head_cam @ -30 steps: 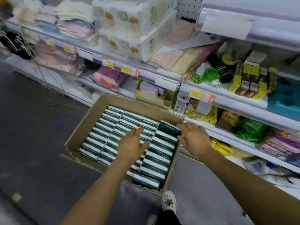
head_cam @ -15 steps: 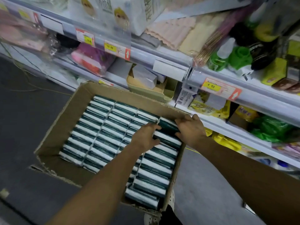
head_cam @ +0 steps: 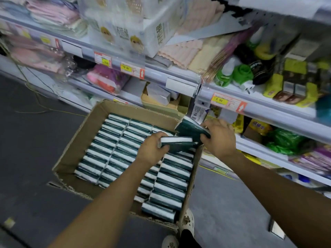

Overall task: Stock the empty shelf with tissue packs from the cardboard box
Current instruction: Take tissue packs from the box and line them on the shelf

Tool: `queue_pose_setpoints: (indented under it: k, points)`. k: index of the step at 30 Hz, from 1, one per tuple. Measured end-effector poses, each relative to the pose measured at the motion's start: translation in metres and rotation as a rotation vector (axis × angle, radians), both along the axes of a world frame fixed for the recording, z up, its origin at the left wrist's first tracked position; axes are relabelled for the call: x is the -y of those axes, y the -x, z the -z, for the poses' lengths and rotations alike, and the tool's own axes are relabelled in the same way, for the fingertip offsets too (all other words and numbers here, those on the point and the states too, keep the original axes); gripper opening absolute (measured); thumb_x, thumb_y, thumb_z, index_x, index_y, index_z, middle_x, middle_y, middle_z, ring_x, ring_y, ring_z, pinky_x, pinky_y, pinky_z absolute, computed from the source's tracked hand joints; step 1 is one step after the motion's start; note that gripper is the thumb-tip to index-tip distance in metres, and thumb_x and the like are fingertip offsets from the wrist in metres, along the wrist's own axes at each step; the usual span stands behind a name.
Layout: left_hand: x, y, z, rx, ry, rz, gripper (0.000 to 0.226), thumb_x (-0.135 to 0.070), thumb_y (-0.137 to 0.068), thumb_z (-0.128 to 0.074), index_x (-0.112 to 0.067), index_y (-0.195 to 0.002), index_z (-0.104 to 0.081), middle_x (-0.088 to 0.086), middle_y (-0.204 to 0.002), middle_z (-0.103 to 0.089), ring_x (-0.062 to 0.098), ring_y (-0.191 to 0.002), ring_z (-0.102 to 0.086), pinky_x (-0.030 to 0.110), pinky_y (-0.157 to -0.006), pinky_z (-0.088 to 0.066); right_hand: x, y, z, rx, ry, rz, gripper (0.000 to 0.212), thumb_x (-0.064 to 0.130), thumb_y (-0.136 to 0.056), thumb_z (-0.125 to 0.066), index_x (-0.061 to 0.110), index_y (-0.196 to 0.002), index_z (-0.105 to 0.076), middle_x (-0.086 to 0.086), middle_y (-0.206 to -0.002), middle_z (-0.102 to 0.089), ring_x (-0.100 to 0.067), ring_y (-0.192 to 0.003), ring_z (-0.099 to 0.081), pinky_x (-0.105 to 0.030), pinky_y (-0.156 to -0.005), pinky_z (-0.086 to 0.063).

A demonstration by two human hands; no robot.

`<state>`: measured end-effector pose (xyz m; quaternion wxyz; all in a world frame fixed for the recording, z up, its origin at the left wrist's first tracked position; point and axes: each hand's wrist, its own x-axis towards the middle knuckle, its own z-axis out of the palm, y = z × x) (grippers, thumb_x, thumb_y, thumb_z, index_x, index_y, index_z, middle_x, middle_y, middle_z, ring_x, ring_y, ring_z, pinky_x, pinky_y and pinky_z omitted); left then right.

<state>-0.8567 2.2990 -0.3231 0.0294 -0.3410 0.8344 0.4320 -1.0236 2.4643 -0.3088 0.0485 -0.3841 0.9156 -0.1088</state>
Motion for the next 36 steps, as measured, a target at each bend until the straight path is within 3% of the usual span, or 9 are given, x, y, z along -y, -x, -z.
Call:
queue_pose_setpoints:
  k: [4, 8, 10, 13, 17, 19, 24, 30, 36]
  points:
    - [-0.006, -0.019, -0.049, -0.125, -0.127, -0.104, 0.026, -0.027, -0.086, -0.072, -0.020, -0.110, -0.063, 0.010, -0.094, -0.067, 0.024, -0.088, -0.065, 0.040, -0.081, -0.055, -0.024, -0.007, -0.051, 0.169, 0.200, 0.076, 0.023, 0.023, -0.084, -0.064, 0.025, -0.108, -0.062, 0.000, -0.106, -0.064, -0.025, -0.104, -0.052, -0.036, -0.083, -0.038]
    - [-0.020, -0.034, -0.103, -0.271, -0.248, -0.181, 0.019, -0.017, -0.090, -0.070, -0.018, -0.106, -0.061, 0.001, -0.084, -0.071, 0.007, -0.076, -0.070, 0.016, -0.065, -0.051, -0.051, -0.019, -0.106, 0.400, 0.442, 0.115, 0.014, 0.015, -0.089, -0.064, 0.026, -0.095, -0.058, 0.003, -0.091, -0.065, -0.020, -0.088, -0.061, -0.037, -0.077, -0.051]
    - [-0.029, -0.037, -0.126, -0.349, -0.265, -0.190, 0.017, -0.015, -0.091, -0.068, -0.019, -0.105, -0.059, 0.005, -0.089, -0.071, 0.013, -0.081, -0.071, 0.019, -0.066, -0.054, -0.066, -0.025, -0.131, 0.418, 0.503, 0.126, 0.012, 0.016, -0.091, -0.063, 0.027, -0.094, -0.057, 0.004, -0.090, -0.064, -0.019, -0.087, -0.061, -0.035, -0.074, -0.050]
    - [-0.046, -0.037, -0.162, -0.419, -0.287, -0.173, 0.020, -0.017, -0.094, -0.064, -0.017, -0.114, -0.058, 0.008, -0.098, -0.070, 0.017, -0.083, -0.070, 0.029, -0.070, -0.057, -0.088, -0.030, -0.168, 0.377, 0.563, 0.137, 0.012, 0.015, -0.092, -0.061, 0.025, -0.098, -0.059, 0.004, -0.091, -0.065, -0.017, -0.084, -0.061, -0.029, -0.069, -0.048]
    - [-0.064, -0.030, -0.210, -0.508, -0.268, -0.157, 0.022, -0.021, -0.096, -0.061, -0.016, -0.117, -0.059, 0.003, -0.092, -0.068, 0.010, -0.076, -0.069, 0.026, -0.070, -0.057, -0.116, -0.038, -0.223, 0.271, 0.656, 0.079, 0.020, 0.012, -0.093, -0.060, 0.025, -0.108, -0.058, 0.007, -0.097, -0.064, -0.009, -0.091, -0.059, -0.017, -0.073, -0.045]
    - [-0.069, -0.023, -0.236, -0.543, -0.258, -0.132, 0.021, -0.022, -0.097, -0.060, -0.016, -0.117, -0.059, 0.002, -0.091, -0.067, 0.008, -0.075, -0.068, 0.025, -0.070, -0.057, -0.128, -0.037, -0.251, 0.212, 0.696, 0.062, 0.028, 0.015, -0.093, -0.060, 0.027, -0.117, -0.054, 0.004, -0.101, -0.063, -0.010, -0.093, -0.059, -0.021, -0.076, -0.048]
    - [-0.079, 0.007, -0.294, -0.620, -0.220, -0.015, 0.025, -0.022, -0.097, -0.060, -0.012, -0.119, -0.060, 0.007, -0.094, -0.071, 0.018, -0.084, -0.071, 0.041, -0.081, -0.059, -0.143, -0.018, -0.315, 0.098, 0.787, 0.020, 0.032, 0.017, -0.095, -0.056, 0.032, -0.123, -0.048, -0.004, -0.099, -0.059, -0.012, -0.086, -0.061, -0.016, -0.061, -0.050]
    - [-0.089, 0.064, -0.345, -0.765, -0.248, 0.023, 0.014, -0.024, -0.097, -0.059, -0.020, -0.110, -0.063, -0.004, -0.089, -0.073, 0.010, -0.082, -0.072, 0.027, -0.071, -0.058, -0.157, 0.043, -0.365, -0.115, 0.893, 0.065, 0.027, 0.012, -0.094, -0.057, 0.029, -0.115, -0.057, 0.011, -0.098, -0.058, 0.001, -0.088, -0.053, -0.011, -0.069, -0.043]
    - [-0.092, 0.128, -0.369, -0.797, -0.259, -0.019, 0.017, -0.027, -0.097, -0.060, -0.020, -0.112, -0.063, 0.006, -0.099, -0.072, 0.015, -0.084, -0.072, 0.035, -0.076, -0.058, -0.152, 0.125, -0.372, -0.190, 0.773, 0.068, 0.027, 0.012, -0.095, -0.058, 0.026, -0.118, -0.063, 0.001, -0.116, -0.059, -0.018, -0.103, -0.054, -0.033, -0.083, -0.049]
